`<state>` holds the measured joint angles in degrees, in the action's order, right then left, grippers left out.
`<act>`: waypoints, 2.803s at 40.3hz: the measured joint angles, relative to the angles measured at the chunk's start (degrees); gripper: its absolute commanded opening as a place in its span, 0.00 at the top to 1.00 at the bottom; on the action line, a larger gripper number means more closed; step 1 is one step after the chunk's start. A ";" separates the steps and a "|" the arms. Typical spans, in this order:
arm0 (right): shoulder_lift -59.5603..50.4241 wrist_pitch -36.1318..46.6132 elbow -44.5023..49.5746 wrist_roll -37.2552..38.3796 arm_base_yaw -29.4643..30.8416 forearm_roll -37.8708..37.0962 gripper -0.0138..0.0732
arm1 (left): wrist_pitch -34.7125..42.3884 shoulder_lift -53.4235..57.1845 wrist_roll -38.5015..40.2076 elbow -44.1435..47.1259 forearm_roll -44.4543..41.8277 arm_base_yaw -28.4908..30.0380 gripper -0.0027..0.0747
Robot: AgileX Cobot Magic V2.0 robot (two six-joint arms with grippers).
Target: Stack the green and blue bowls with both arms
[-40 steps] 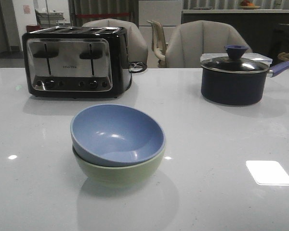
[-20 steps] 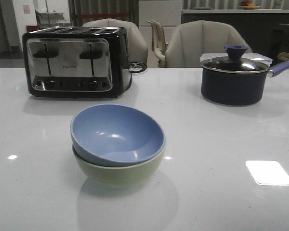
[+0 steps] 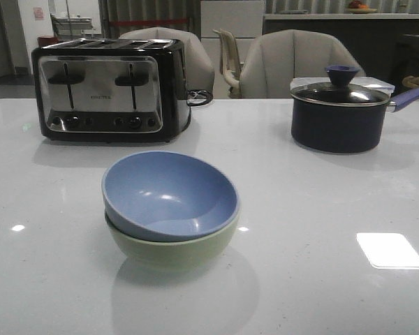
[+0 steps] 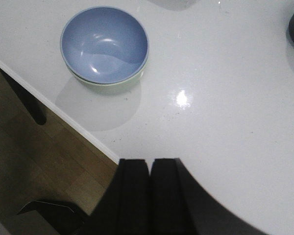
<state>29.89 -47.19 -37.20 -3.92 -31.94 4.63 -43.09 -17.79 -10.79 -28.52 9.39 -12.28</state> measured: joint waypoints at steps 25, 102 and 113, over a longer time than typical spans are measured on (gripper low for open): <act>0.00 -0.12 0.00 0.00 0.00 0.00 0.80 | 22.34 12.89 10.79 18.83 -8.56 4.74 0.84; 0.00 -0.25 0.00 0.00 0.00 0.00 0.80 | 42.57 18.01 11.58 28.81 -9.39 9.62 0.84; -0.24 -0.13 0.09 0.00 0.00 0.00 0.80 | 42.57 18.01 11.58 28.81 -9.39 9.62 0.84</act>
<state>29.66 -47.32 -37.11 -3.92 -31.94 4.63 -0.52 0.23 0.78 0.29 0.00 -2.66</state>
